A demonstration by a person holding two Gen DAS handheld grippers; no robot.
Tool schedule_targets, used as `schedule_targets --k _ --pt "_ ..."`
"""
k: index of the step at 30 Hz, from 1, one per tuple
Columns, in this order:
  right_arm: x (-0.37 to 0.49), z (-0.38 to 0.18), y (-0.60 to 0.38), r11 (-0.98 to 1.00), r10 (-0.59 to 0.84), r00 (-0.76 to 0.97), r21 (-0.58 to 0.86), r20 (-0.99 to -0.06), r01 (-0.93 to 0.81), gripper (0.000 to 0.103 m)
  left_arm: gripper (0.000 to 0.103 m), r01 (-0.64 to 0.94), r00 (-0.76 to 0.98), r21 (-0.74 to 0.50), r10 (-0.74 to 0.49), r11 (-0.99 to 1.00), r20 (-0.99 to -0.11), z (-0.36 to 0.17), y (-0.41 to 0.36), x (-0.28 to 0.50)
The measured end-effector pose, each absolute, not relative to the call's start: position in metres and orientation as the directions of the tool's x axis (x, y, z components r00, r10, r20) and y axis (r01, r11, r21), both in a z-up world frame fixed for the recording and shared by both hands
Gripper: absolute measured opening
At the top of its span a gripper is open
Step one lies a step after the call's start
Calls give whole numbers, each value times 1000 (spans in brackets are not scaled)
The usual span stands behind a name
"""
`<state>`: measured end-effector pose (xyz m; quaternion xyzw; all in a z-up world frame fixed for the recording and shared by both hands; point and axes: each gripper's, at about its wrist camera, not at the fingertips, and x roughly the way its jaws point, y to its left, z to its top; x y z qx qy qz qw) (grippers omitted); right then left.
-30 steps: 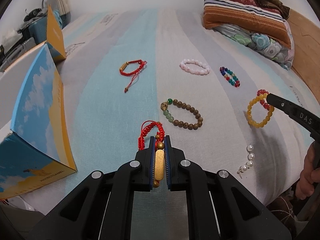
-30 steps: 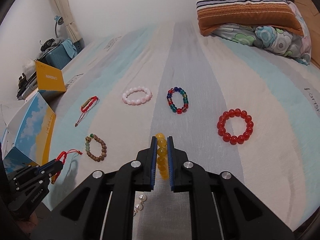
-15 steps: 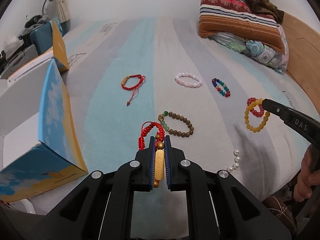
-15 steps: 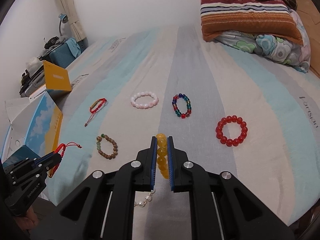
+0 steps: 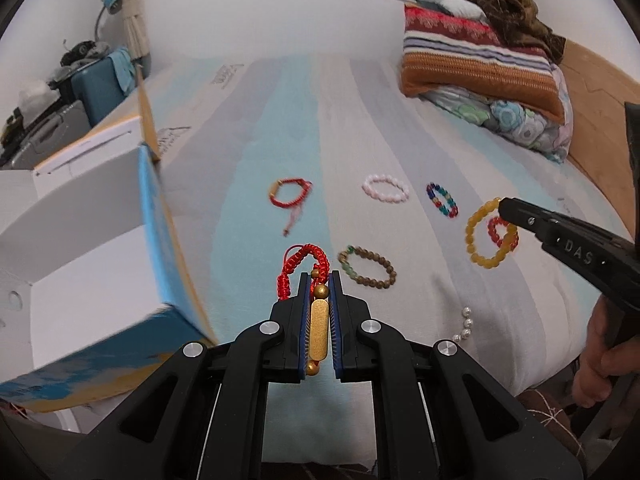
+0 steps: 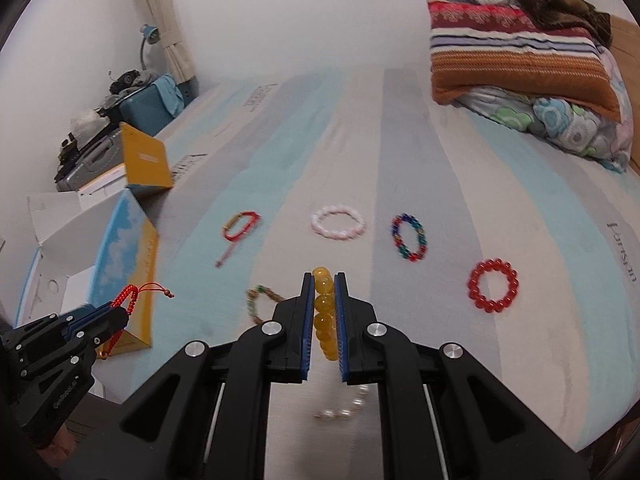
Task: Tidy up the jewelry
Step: 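Carry both bracelets into the white box and open both grippers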
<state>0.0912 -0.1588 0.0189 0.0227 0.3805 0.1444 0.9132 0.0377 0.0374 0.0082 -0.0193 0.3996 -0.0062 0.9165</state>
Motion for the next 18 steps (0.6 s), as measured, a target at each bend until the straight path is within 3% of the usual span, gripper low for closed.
schedule_targets --k 18 --pt "62 70 -30 898 389 651 110 -652 -427 9 8 -201 709 -24 129 979 -693 56 164 -13"
